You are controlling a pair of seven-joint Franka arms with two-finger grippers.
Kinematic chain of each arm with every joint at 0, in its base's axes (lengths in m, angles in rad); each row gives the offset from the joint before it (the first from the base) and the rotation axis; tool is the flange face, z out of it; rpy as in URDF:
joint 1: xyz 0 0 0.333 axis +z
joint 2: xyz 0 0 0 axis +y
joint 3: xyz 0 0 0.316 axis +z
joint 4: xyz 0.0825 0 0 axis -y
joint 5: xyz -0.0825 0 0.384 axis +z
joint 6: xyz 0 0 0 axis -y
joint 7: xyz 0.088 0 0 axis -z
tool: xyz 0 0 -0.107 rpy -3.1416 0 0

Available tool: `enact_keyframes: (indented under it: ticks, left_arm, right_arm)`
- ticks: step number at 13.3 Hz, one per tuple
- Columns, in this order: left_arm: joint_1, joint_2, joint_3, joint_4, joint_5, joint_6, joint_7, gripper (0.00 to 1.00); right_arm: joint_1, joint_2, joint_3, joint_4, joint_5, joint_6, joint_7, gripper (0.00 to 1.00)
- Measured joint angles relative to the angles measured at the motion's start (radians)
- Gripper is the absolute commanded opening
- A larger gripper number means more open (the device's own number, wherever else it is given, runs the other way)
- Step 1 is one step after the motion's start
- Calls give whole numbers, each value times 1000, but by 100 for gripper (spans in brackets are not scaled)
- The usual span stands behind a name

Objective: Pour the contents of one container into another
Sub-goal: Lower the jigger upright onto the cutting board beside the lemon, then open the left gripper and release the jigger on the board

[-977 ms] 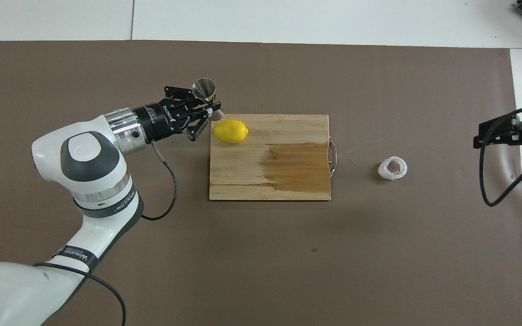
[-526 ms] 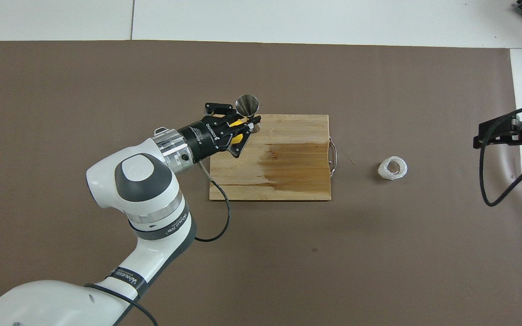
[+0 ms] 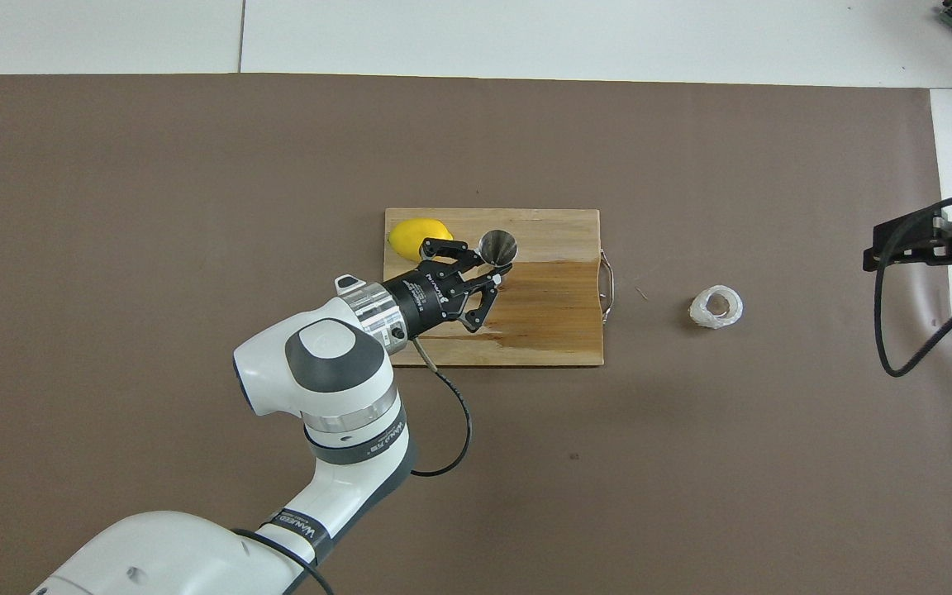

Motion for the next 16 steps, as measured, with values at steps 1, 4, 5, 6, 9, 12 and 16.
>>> enact_keyframes:
  ticks: [1,4,5,6,9,12,16]
  left_arm:
    - [-3,14,0,3,-1,4,1,0]
    - [-4,30,2,9,-26,7,3,0]
    - [-4,32,1,10,-48,7,4,0]
    - [-4,33,0,12,-61,7,5,0]
    - [-5,39,-3,18,-69,7,23,0]
    - [-13,48,-5,21,-70,8,29,0]
    - [-32,65,-4,36,-70,35,32,0]
  right_arm:
    - [0,0,0,0,0,0,0,100]
    - [0,0,0,0,0,0,0,100]
    - [0,0,0,0,0,0,0,100]
    - [0,0,0,0,0,0,0,100]
    - [0,0,0,0,0,0,0,100]
    - [0,0,0,0,0,0,0,100]
    - [0,0,0,0,0,0,0,100]
